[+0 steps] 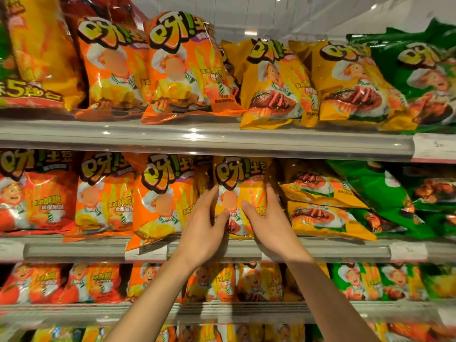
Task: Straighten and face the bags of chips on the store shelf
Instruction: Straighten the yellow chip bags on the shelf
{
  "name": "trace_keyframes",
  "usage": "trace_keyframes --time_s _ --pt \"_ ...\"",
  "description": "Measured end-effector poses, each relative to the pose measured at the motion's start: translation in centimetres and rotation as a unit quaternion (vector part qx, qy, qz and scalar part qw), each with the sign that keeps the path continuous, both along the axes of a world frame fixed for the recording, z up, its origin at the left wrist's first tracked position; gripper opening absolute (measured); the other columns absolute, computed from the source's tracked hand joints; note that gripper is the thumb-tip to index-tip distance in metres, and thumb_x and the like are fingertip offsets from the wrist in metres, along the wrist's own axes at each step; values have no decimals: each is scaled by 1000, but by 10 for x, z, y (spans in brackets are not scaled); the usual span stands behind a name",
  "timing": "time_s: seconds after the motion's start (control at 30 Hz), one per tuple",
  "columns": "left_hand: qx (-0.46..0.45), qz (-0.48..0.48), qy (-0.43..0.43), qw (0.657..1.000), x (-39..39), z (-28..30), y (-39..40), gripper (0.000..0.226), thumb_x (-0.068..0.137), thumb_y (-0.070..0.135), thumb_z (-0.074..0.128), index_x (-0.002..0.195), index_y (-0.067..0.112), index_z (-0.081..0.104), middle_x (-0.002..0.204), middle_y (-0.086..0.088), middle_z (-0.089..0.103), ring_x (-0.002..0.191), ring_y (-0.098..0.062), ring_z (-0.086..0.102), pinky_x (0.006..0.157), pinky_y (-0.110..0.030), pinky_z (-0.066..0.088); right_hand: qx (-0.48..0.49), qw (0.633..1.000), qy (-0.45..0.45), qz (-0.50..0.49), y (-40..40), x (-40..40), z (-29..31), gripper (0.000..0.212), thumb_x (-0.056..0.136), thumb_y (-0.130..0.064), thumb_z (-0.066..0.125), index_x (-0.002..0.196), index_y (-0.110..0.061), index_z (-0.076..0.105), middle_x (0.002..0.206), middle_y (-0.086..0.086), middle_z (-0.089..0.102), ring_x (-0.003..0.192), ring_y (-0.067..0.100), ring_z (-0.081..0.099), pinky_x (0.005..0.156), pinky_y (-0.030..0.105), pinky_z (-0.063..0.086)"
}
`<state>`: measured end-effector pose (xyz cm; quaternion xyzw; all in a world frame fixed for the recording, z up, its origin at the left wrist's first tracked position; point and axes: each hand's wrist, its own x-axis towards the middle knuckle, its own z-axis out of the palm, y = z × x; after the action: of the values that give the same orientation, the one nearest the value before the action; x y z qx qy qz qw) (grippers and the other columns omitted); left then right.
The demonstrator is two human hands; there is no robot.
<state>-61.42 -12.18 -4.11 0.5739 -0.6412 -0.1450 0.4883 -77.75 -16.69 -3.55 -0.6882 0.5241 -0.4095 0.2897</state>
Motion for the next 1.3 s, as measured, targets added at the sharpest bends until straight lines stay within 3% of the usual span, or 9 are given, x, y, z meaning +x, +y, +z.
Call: trace_keyframes --time_s 0.23,0.43,0.57,0.67,0.8,0.97,1.07,1.17,1.3 --pt "8 -7 101 995 17 -15 38 27 98 32 61 125 33 61 118 18 66 108 7 61 92 -17 50 8 998 -53 35 48 -21 -17 52 89 -60 60 136 -48 42 145 -24 42 135 -1 40 115 38 37" --pt "59 -78 226 969 6 -32 52 25 95 24 69 119 18 64 94 -20 65 75 -4 61 70 -11 46 -6 999 -41 -24 88 -53 -37 22 93 -47 58 113 -38 63 97 -19 71 93 0 67 83 24 54" --pt "71 -74 255 962 -10 -41 54 32 86 34 69 114 20 65 96 -20 67 79 -9 63 72 -14 48 19 998 -46 -30 96 -75 -42 22 93 -43 57 111 -35 66 93 -19 72 87 2 68 81 26 54" --pt "65 -52 251 964 -30 -42 53 17 93 26 71 110 27 66 93 -11 69 82 -7 66 76 -15 51 12 999 -33 -31 94 -99 -42 18 95 -39 58 111 -33 66 92 -17 72 87 3 68 78 25 53" --pt "53 -27 241 969 -63 -33 50 22 89 41 63 109 35 67 98 11 75 97 -2 68 94 -35 53 -20 1000 -10 -22 84 -135 -32 19 95 -41 57 111 -33 65 80 -18 72 73 0 66 64 15 45" --pt "-8 -2 240 971 -117 -11 41 21 92 33 63 111 27 67 99 10 74 96 -1 68 76 -20 56 -45 998 -29 35 70 -183 -12 14 99 -28 56 108 -24 66 85 -5 72 77 9 68 65 23 51" --pt "-27 7 228 973 -147 -5 34 20 93 31 64 113 29 67 101 9 73 98 -2 68 84 -25 53 -40 997 -35 54 57 -210 -5 13 99 -22 56 106 -28 65 87 3 70 75 16 65 67 29 53" --pt "-52 35 178 982 -168 1 27 20 95 29 64 114 33 67 110 15 68 106 4 61 86 -15 47 -118 992 17 42 43 -229 -1 13 98 -24 58 104 -30 67 85 -7 69 77 12 66 70 26 53" --pt "-104 78 80 988 -182 10 11 25 94 30 65 118 33 63 122 16 55 118 -1 52 99 -25 41 -323 943 78 -9 32 -243 10 17 94 -19 62 108 -15 70 101 -9 67 98 10 63 86 28 51"
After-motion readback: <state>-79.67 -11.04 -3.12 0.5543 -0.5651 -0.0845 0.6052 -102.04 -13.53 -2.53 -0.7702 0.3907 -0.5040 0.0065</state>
